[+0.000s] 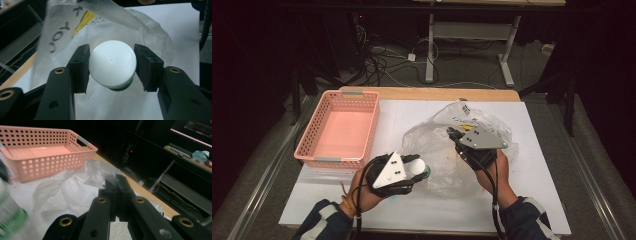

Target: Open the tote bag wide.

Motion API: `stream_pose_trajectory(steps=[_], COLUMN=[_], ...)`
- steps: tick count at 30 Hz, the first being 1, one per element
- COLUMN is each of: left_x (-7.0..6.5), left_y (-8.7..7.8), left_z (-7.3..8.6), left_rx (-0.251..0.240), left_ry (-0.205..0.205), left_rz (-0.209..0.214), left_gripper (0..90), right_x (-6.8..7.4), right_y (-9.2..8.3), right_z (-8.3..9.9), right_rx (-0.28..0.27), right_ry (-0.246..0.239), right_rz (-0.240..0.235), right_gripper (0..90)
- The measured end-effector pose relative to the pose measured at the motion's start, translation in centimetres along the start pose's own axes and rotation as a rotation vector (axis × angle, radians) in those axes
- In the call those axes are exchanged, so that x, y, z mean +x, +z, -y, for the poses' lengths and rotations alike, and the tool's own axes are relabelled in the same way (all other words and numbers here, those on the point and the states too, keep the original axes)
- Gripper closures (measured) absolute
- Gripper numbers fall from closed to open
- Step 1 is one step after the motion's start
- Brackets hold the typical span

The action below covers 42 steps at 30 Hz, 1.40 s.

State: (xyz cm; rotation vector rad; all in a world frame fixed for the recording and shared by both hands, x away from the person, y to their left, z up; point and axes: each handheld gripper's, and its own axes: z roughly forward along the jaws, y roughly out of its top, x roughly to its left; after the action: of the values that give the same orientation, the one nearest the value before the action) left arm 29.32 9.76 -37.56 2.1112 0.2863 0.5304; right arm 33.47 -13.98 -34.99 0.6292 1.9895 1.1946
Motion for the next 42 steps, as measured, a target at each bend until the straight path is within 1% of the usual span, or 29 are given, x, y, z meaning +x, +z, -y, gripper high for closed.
stream_pose_trajectory(steps=[1, 2, 4, 6, 7, 9, 11, 13, 14, 15, 17, 19, 20, 22, 23, 24, 25, 26, 27, 28, 29, 30, 31, 32, 33, 34, 35, 39, 42], left_x=[0.0, 0.2, 0.9, 1.4, 1.6, 2.0, 2.4, 2.9, 3.1, 3.4, 3.7, 3.9, 3.9, 4.0, 3.9, 4.3, 4.2, 4.1, 4.0, 4.2, 4.2, 3.9, 4.0, 3.8, 3.7, 3.8, 3.8, 3.4, 3.0], left_y=[0.7, 1.4, 2.8, 4.1, 4.7, 6.0, 7.2, 8.3, 8.9, 9.4, 10.3, 11.2, 11.7, 12.6, 12.9, 13.4, 13.7, 14.0, 14.2, 14.3, 14.2, 14.2, 14.0, 13.5, 13.1, 12.6, 12.0, 9.8, 8.0], left_z=[-0.2, -0.3, -0.2, 0.0, 0.1, 0.4, 0.9, 1.3, 1.6, 1.8, 2.2, 2.5, 2.7, 2.9, 3.1, 3.1, 3.2, 3.3, 3.4, 3.5, 3.6, 3.5, 3.5, 3.4, 3.2, 3.1, 3.1, 2.7, 2.5], left_rx=[0.008, 0.014, 0.022, 0.032, 0.039, 0.058, 0.059, 0.077, 0.065, 0.067, 0.074, 0.071, 0.08, 0.109, 0.116, 0.123, 0.132, 0.137, 0.143, 0.134, 0.129, 0.105, 0.096, 0.084, 0.066, 0.069, 0.061, 0.032, 0.003], left_ry=[0.012, 0.012, -0.025, -0.052, -0.058, -0.052, -0.079, -0.067, -0.09, -0.11, -0.107, -0.128, -0.129, -0.132, -0.144, -0.115, -0.111, -0.126, -0.128, -0.127, -0.151, -0.177, -0.171, -0.181, -0.173, -0.147, -0.138, -0.1, -0.069], left_rz=[-0.008, -0.024, -0.008, -0.019, -0.019, -0.036, -0.032, -0.047, -0.05, -0.042, -0.054, -0.043, -0.046, -0.071, -0.085, -0.064, -0.067, -0.076, -0.081, -0.06, -0.067, -0.084, -0.069, -0.079, -0.079, -0.067, -0.056, -0.057, -0.046], left_gripper=[48.3, 48.3, 48.3, 48.3, 48.3, 48.3, 48.3, 48.3, 48.3, 48.3, 48.3, 48.2, 48.2, 48.2, 48.1, 48.1, 48.1, 48.0, 47.9, 47.6, 46.8, 46.8, 43.0, 40.7, 40.2, 38.7, 38.7, 38.8, 38.8], right_x=[0.1, 0.2, 0.3, 0.3, 0.3, 0.2, 0.1, 0.2, 0.2, 0.2, 0.3, 0.3, 0.4, 0.4, 0.3, 0.3, 0.3, 0.2, 0.2, 0.1, 0.0, 0.0, -0.1, -0.1, -0.2, -0.2, -0.2, -0.4, -0.5], right_y=[-0.1, -0.1, -0.3, -0.5, -0.6, -0.7, -0.7, -0.6, -0.6, -0.5, -0.3, -0.2, -0.2, 0.0, 0.1, 0.1, 0.1, 0.1, 0.1, 0.2, 0.2, 0.3, 0.4, 0.4, 0.5, 0.6, 0.6, 0.6, 0.6], right_z=[-0.1, -0.3, -0.4, -0.4, -0.4, -0.4, -0.3, -0.3, -0.3, -0.2, -0.2, -0.2, -0.2, -0.2, -0.1, -0.1, -0.1, -0.1, 0.0, 0.0, 0.1, 0.1, 0.2, 0.3, 0.5, 0.5, 0.5, 0.7, 0.7], right_rx=[-0.007, -0.008, -0.015, -0.02, -0.022, -0.028, -0.028, -0.028, -0.025, -0.023, -0.022, -0.021, -0.019, -0.017, -0.015, -0.015, -0.014, -0.014, -0.012, -0.009, -0.006, -0.005, 0.001, 0.003, 0.013, 0.015, 0.015, 0.02, 0.024], right_ry=[-0.001, -0.002, -0.003, 0.0, 0.003, 0.011, 0.016, 0.026, 0.03, 0.03, 0.035, 0.037, 0.038, 0.041, 0.049, 0.049, 0.048, 0.051, 0.055, 0.056, 0.055, 0.057, 0.06, 0.058, 0.06, 0.058, 0.058, 0.062, 0.062], right_rz=[-0.005, -0.012, -0.011, -0.015, -0.017, -0.022, -0.026, -0.033, -0.037, -0.039, -0.043, -0.045, -0.049, -0.05, -0.053, -0.053, -0.051, -0.048, -0.049, -0.048, -0.047, -0.044, -0.043, -0.043, -0.042, -0.041, -0.041, -0.037, -0.036], right_gripper=[90.0, 90.0, 90.0, 90.0, 90.0, 90.0, 90.0, 90.0, 90.0, 90.0, 90.0, 90.0, 90.0, 90.0, 90.0, 90.0, 90.0, 90.0, 90.0, 90.0, 90.0, 90.0, 90.0, 90.0, 90.0, 90.0, 90.0, 90.0, 90.0])
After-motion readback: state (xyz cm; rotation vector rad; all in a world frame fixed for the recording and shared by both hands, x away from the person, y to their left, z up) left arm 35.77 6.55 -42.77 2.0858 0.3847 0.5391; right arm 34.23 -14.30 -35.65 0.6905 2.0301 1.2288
